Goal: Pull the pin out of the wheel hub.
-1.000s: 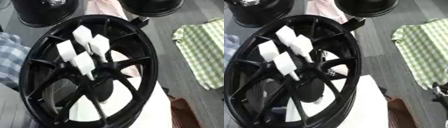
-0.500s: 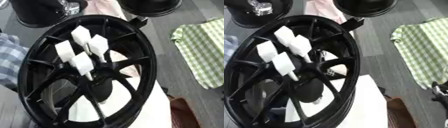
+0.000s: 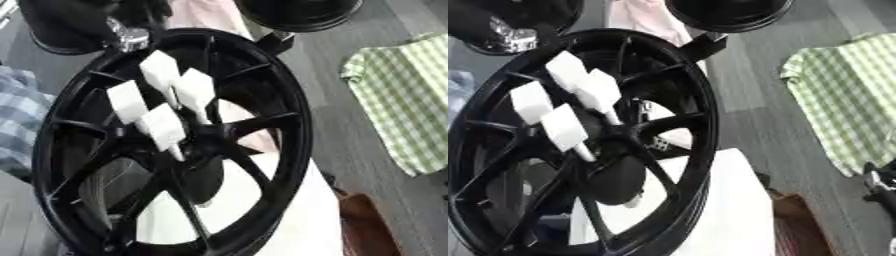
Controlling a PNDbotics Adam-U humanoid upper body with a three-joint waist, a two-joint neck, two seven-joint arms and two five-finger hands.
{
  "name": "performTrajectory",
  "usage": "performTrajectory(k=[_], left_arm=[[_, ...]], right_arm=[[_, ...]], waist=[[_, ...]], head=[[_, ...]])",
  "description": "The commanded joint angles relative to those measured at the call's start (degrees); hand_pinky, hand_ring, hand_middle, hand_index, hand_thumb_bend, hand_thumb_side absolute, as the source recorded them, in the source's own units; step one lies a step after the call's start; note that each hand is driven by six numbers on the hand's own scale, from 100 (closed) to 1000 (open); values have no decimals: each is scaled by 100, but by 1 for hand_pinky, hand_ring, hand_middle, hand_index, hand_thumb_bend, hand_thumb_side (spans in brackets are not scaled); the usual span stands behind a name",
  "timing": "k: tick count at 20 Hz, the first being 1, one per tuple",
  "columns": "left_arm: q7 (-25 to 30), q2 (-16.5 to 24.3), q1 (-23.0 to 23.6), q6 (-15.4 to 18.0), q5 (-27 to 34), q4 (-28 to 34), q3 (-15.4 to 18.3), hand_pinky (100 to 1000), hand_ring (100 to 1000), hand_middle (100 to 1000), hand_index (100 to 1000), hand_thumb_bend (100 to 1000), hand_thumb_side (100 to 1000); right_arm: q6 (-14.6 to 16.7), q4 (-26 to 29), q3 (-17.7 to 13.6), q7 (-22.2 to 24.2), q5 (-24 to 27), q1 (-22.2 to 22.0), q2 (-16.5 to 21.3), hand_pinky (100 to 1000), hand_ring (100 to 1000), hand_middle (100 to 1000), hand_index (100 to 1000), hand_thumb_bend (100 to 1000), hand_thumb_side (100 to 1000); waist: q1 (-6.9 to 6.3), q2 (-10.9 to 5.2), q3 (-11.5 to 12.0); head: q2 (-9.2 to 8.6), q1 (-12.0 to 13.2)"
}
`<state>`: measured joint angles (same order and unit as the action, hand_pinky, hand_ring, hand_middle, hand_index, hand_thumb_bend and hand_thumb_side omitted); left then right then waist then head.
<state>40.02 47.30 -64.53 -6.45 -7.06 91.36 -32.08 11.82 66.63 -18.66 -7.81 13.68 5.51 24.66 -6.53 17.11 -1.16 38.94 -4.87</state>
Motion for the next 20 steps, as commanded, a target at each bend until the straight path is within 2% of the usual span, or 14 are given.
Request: performTrajectory(k=[1,5,6,7,12,14,17,20], left_arm=[[192,450,100,-15,-6,277,134,807,772,770,888,197,696],[354,643,286,-40,-107,500,182,816,780,764,879,265,715],[342,690,332,-43,-133,561,216,821,783,757,872,319,713],[310,740,383,-44,-153,625,255,821,780,752,868,333,713],[133,941,636,-72,-146,945,414,824,749,672,836,554,835],[68,961,662,-108,-166,1015,445,826,735,642,832,624,837],[-87,962,685,-148,-252,1020,460,828,713,603,828,672,819],[-131,907,671,-166,-292,918,390,819,693,549,824,679,815]], right_arm=[[8,121,-43,-13,-34,20,206,463,634,501,653,319,385],[11,117,-47,-19,-35,14,209,463,634,501,653,319,383],[12,116,-48,-21,-35,12,210,463,634,501,653,319,385],[13,115,-48,-21,-35,11,211,463,634,501,653,319,385],[15,116,-45,-19,-37,7,214,463,634,501,654,319,384],[14,113,-44,-16,-37,7,215,463,634,501,653,320,384],[13,112,-43,-12,-31,7,216,463,634,501,653,320,383],[10,112,-39,-7,-28,12,212,463,634,501,653,320,383]], waist=[[37,-68,-2],[41,-69,1],[40,-68,3],[39,-67,5],[39,-67,9],[43,-70,9],[45,-73,5],[46,-72,-7]], head=[[-76,-13],[-69,-8],[-63,-6],[-60,-3],[-53,24],[-59,34],[-68,51],[-74,72]])
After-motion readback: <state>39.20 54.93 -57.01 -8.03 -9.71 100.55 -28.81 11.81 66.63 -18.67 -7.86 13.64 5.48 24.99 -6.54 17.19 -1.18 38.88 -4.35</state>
